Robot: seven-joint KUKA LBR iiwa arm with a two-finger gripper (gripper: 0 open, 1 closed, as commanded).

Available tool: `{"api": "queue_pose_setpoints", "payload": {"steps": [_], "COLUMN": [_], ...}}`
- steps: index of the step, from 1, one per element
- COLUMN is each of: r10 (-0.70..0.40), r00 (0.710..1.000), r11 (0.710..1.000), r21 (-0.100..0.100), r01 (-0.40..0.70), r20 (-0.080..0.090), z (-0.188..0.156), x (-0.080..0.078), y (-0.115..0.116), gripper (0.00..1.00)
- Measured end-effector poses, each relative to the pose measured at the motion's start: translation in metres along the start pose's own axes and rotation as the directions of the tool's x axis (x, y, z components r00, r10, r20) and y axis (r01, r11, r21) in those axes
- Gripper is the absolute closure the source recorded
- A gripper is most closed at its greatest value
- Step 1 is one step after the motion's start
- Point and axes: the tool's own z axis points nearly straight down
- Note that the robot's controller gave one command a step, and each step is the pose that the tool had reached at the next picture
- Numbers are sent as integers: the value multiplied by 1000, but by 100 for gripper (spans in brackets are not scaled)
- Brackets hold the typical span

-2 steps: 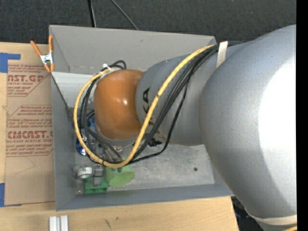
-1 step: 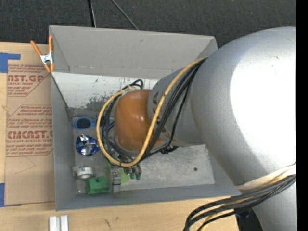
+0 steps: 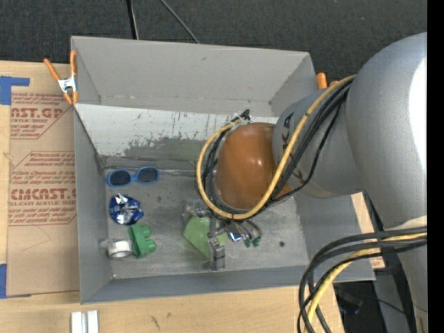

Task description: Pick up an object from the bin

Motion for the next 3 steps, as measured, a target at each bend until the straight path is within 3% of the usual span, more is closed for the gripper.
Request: {"api": "queue_pose_setpoints", "payload": {"steps": [1,2,3], "r10": [-2,-2,-232], "r00": [1000,1000,973], "r11": [1000,1000,973], "r21": [-3,-3,1], "r01": [2,2,232], "r20": [0,0,7], "z": [0,0,13], "x": [0,0,23], "y": [2,2,-38], "gripper": [100,0,0]}}
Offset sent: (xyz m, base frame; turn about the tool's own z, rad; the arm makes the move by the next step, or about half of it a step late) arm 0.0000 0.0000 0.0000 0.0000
